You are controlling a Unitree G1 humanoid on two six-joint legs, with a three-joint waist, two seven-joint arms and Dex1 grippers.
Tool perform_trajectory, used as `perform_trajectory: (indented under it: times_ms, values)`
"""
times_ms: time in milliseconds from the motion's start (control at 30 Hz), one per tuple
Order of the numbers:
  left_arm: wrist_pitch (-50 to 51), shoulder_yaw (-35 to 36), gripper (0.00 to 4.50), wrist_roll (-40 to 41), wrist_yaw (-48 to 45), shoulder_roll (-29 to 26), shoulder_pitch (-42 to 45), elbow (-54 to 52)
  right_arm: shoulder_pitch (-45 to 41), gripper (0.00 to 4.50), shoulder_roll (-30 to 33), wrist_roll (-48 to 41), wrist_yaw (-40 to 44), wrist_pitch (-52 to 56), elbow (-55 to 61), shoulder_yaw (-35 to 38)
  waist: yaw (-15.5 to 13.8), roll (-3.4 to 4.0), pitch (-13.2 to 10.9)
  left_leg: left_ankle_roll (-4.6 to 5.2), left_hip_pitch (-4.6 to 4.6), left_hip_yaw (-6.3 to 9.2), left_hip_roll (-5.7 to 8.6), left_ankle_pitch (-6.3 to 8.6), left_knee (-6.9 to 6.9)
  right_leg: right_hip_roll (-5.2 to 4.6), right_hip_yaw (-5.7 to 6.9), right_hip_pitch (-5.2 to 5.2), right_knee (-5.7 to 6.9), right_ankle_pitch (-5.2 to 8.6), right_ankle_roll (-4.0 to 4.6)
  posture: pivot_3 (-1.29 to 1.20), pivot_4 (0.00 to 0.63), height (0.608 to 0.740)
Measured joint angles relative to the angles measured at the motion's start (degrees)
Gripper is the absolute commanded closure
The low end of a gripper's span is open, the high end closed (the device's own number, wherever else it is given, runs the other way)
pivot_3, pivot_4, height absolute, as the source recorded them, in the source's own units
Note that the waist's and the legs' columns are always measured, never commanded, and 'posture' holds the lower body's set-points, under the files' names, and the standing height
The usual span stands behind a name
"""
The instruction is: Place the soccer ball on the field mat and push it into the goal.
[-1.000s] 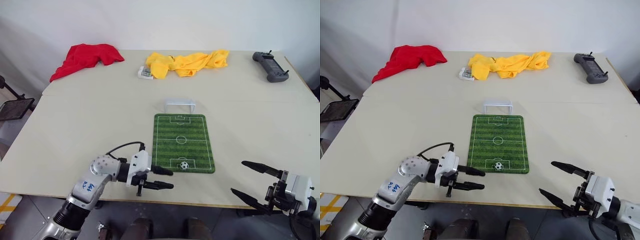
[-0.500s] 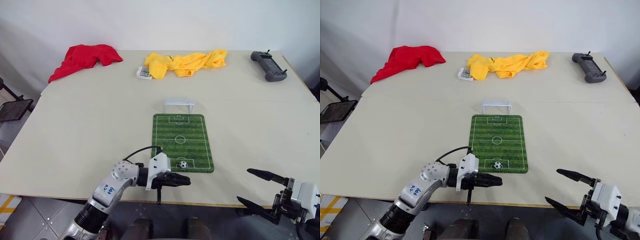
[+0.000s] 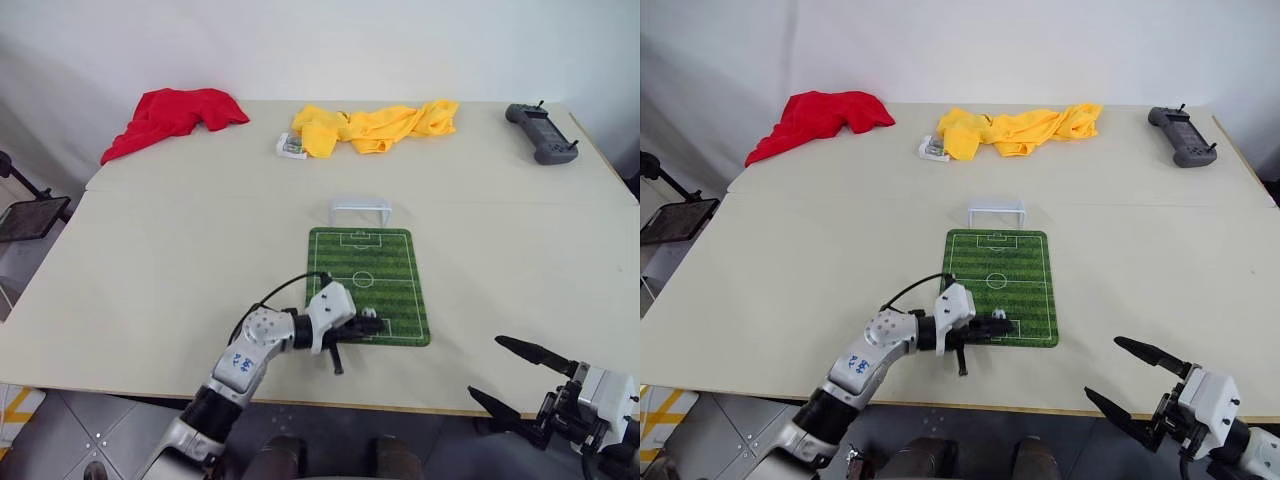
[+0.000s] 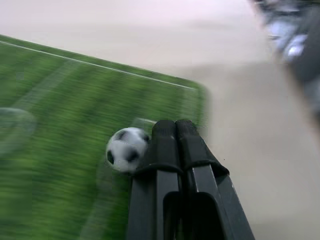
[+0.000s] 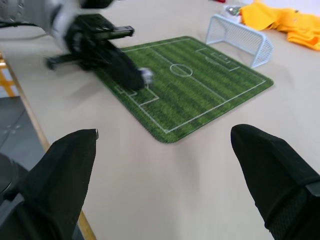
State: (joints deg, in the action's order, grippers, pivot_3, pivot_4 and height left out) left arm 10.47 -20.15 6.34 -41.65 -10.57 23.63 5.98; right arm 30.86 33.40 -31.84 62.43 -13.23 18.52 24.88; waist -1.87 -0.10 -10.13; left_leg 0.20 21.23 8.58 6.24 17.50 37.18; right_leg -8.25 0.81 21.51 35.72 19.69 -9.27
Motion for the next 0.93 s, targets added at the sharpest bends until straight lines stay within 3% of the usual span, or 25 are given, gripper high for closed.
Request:
perform_trajectory:
  times_ms: [133,233,400,633,767,933]
  values:
    - [-10.11,5.09,4.43,-3.75,10.21,2.9,5.54,8.23,-0.54,0.0,-3.04,0.3,-4.89,1.42,2.17,-1.51,0.23,-0.04,-0.02,-0.01,0.0,-0.01,-0.01,0.0,-0.03,0.01,-0.02,0.06,0.05,0.0,-0.01,0.0,0.15,0.74]
    - [-14.97,9.31,4.43,-2.13,10.76,2.38,6.45,8.17,-2.31,0.0,-6.76,0.1,-10.35,2.8,3.56,-1.9,0.51,-0.02,-0.01,-0.05,-0.03,-0.01,-0.04,0.02,-0.06,0.01,-0.02,0.11,0.15,-0.01,-0.02,0.0,0.15,0.74]
    - [-17.16,13.67,4.43,5.24,0.22,-6.05,0.23,3.33,-3.76,0.0,-9.17,-0.12,-15.09,3.47,4.4,-2.11,0.53,0.05,0.03,-0.07,-0.05,0.01,-0.06,0.01,-0.06,0.02,-0.05,0.16,0.25,-0.01,-0.01,0.0,0.15,0.74]
    - [-13.44,26.13,4.43,14.01,-7.64,-19.73,-2.39,2.98,-6.54,0.0,-9.23,0.09,-15.37,3.11,3.41,-2.19,0.35,0.05,0.03,-0.02,-0.07,0.05,0.03,-0.02,-0.03,-0.03,-0.14,0.09,0.22,-0.01,0.0,0.0,0.15,0.74]
    - [-10.82,27.64,4.43,16.28,-11.72,-23.14,-7.08,1.4,-8.75,0.0,-8.75,0.3,-14.55,2.81,1.83,-2.25,0.55,0.05,0.03,-0.05,-0.07,0.09,-0.05,0.0,-0.13,0.03,-0.13,0.15,0.24,-0.01,0.0,0.0,0.15,0.74]
    - [-5.38,33.78,4.43,18.94,-10.3,-26.51,-13.66,-1.82,-12.07,0.0,-6.8,0.35,-12.36,2.01,-2.38,-2.11,0.83,0.06,0.03,-0.07,-0.09,0.08,-0.09,0.01,-0.13,0.06,-0.18,0.15,0.24,0.0,0.02,0.0,0.15,0.74]
